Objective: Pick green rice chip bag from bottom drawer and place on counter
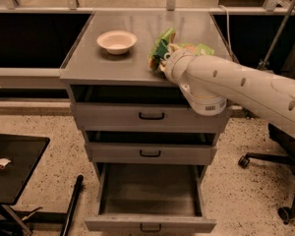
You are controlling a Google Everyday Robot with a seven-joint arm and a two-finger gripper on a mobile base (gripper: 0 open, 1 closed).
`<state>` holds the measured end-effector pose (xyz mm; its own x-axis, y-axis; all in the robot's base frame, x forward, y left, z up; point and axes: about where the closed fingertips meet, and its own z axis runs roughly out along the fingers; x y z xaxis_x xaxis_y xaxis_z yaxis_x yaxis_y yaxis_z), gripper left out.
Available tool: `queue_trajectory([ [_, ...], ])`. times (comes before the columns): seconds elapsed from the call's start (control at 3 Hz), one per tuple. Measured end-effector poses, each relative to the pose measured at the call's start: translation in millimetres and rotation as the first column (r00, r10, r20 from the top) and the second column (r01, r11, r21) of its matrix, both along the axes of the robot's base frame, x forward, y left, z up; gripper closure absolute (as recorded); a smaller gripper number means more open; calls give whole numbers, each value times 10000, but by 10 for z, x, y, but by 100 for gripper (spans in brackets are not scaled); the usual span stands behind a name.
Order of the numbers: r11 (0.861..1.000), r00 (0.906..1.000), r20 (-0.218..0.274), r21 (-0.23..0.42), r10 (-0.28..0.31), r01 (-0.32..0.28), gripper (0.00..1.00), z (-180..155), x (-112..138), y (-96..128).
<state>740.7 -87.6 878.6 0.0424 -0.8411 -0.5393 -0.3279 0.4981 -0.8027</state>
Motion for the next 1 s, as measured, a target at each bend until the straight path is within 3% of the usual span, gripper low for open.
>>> queue_trajectory([
  [1.0, 10000, 10000, 1, 0, 1, -1, 11, 1, 0, 1],
])
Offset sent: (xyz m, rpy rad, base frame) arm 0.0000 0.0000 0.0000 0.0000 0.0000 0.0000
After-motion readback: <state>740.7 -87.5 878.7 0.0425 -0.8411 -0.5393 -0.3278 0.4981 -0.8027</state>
